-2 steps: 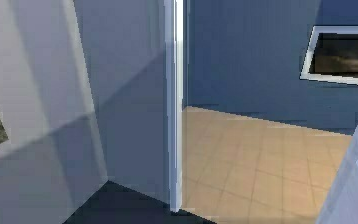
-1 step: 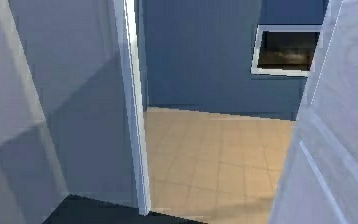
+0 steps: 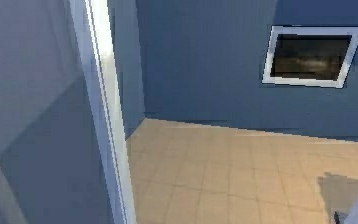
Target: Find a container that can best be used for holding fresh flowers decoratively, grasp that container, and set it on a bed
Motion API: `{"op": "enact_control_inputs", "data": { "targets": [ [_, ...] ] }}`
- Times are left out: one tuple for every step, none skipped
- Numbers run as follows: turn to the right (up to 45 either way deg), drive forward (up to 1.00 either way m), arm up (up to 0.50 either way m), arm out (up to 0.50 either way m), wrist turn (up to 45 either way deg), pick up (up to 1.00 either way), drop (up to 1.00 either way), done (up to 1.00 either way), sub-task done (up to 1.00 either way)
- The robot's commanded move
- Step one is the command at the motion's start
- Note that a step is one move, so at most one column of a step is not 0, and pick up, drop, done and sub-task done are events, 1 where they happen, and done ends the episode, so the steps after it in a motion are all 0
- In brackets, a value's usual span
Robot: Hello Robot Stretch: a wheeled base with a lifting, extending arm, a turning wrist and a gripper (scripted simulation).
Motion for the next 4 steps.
{"op": "enact_control_inputs", "data": {
  "targets": [
    [15.0, 0.0, 0.0, 0.0, 0.0, 0.0, 0.0, 0.0, 0.0],
    [0.0, 1.0, 0.0, 0.0, 0.0, 0.0, 0.0, 0.0, 0.0],
    [30.0, 0.0, 0.0, 0.0, 0.0, 0.0, 0.0, 0.0, 0.0],
    [0.0, 0.05, 0.0, 0.0, 0.0, 0.0, 0.0, 0.0, 0.0]
  ]
}}
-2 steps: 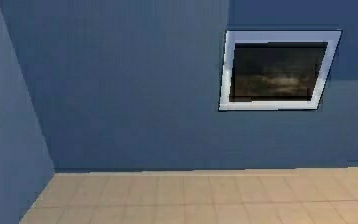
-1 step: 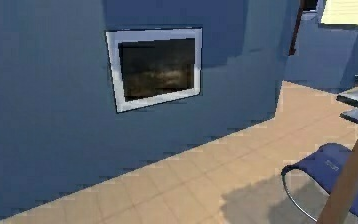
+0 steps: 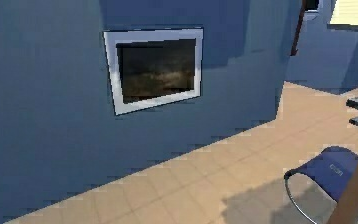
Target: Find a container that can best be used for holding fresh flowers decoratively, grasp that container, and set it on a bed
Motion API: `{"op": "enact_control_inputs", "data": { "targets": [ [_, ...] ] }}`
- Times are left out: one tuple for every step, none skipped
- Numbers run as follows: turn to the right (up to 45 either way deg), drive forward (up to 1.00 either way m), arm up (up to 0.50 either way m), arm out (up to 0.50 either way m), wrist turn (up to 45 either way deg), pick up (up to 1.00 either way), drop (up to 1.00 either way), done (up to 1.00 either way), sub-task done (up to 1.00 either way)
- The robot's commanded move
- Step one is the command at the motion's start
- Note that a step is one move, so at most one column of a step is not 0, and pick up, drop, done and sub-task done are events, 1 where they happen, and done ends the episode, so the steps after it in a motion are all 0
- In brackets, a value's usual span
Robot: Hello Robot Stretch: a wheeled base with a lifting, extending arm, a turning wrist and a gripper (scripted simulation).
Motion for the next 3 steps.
{"op": "enact_control_inputs", "data": {
  "targets": [
    [6.0, 0.0, 0.0, 0.0, 0.0, 0.0, 0.0, 0.0, 0.0],
    [0.0, 0.7, 0.0, 0.0, 0.0, 0.0, 0.0, 0.0, 0.0],
    [15.0, 0.0, 0.0, 0.0, 0.0, 0.0, 0.0, 0.0, 0.0]
  ]
}}
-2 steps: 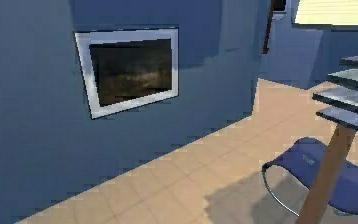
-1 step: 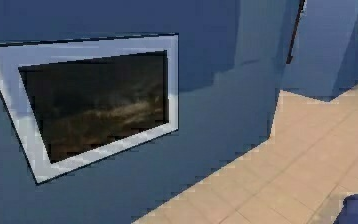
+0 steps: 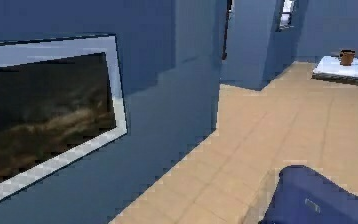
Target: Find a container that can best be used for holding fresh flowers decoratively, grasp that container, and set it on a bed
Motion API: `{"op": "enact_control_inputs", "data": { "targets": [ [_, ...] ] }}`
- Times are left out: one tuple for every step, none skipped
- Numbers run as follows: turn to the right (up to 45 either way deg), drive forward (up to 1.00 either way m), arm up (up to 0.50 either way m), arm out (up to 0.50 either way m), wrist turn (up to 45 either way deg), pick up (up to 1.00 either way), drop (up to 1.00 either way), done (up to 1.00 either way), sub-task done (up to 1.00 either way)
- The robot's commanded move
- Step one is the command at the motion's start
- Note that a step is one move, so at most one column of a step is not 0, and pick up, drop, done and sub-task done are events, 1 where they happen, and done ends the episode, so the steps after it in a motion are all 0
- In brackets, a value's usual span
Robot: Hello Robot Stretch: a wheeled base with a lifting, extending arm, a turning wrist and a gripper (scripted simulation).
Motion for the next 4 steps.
{"op": "enact_control_inputs", "data": {
  "targets": [
    [0.0, 1.0, 0.0, 0.0, 0.0, 0.0, 0.0, 0.0, 0.0],
    [9.0, 0.0, 0.0, 0.0, 0.0, 0.0, 0.0, 0.0, 0.0],
    [0.0, 0.15, 0.0, 0.0, 0.0, 0.0, 0.0, 0.0, 0.0],
    [24.0, 0.0, 0.0, 0.0, 0.0, 0.0, 0.0, 0.0, 0.0]
  ]
}}
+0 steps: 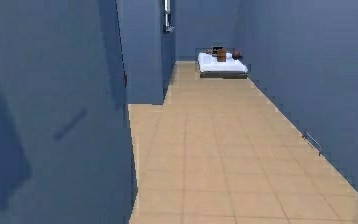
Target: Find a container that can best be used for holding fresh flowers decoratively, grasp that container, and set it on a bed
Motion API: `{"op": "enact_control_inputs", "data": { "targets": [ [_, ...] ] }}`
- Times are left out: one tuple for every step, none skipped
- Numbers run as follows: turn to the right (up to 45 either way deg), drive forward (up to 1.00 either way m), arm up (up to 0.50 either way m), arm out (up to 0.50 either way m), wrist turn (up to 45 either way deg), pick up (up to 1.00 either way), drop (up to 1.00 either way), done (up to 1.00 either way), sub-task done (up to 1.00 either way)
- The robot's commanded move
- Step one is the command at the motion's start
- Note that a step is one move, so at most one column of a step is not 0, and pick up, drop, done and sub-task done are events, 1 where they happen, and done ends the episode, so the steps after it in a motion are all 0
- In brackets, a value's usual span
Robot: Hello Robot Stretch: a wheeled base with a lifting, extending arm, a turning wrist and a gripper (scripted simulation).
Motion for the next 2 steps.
{"op": "enact_control_inputs", "data": {
  "targets": [
    [0.0, 1.0, 0.0, 0.0, 0.0, 0.0, 0.0, 0.0, 0.0],
    [0.0, 0.6, 0.0, 0.0, 0.0, 0.0, 0.0, 0.0, 0.0]
  ]
}}
